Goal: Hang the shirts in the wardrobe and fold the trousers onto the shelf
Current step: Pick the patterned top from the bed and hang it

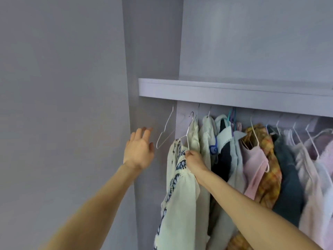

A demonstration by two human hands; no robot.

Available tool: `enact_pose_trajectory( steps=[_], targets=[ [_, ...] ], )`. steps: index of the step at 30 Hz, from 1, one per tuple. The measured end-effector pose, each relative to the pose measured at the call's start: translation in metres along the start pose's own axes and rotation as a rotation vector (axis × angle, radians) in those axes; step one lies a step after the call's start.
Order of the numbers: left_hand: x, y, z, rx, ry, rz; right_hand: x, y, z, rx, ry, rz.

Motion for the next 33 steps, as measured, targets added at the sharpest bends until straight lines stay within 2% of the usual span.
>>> enact_pose_trajectory(
  steps=[3, 8, 11, 17, 24, 29, 33],
  targets=[
    [0.003, -0.041, -0.006, 0.071, -0.026, -0.101, 0.000, -0.038, 0.021, -0.044, 0.008, -0.088],
    [0.013, -0.094, -0.010, 0.245, -0.240, -0.233, 0.000, -0.094, 0.057, -0.152, 0.054, -0.232],
    [0.024, -0.115, -0.001, 0.243, -0.298, -0.276, 0.002, -0.123, 0.075, -0.188, 0.062, -0.280],
    [0.031, -0.121, 0.011, 0.304, -0.315, -0.383, 0.010, -0.172, 0.063, -0.086, 0.017, -0.262],
    [0.024, -0.115, 0.012, 0.260, -0.315, -0.281, 0.020, -0.158, 0.039, -0.080, -0.037, -0.173],
    [0.016, -0.067, 0.008, 0.151, -0.206, -0.145, 0.017, -0.094, 0.033, -0.233, 0.185, -0.163],
    [0.013, 0.002, 0.000, 0.088, -0.154, -0.013, 0.027, -0.034, 0.013, -0.294, 0.239, -0.036]
  ],
)
Point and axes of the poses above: each hand's wrist, its own y-axis away from the middle knuckle, its own x-axis out of the palm, z = x × y, the point moved 6 cm from there along -y, towards the middle knuckle, and after that the axes turned 8 degrees about x, right-handed, at the moved point
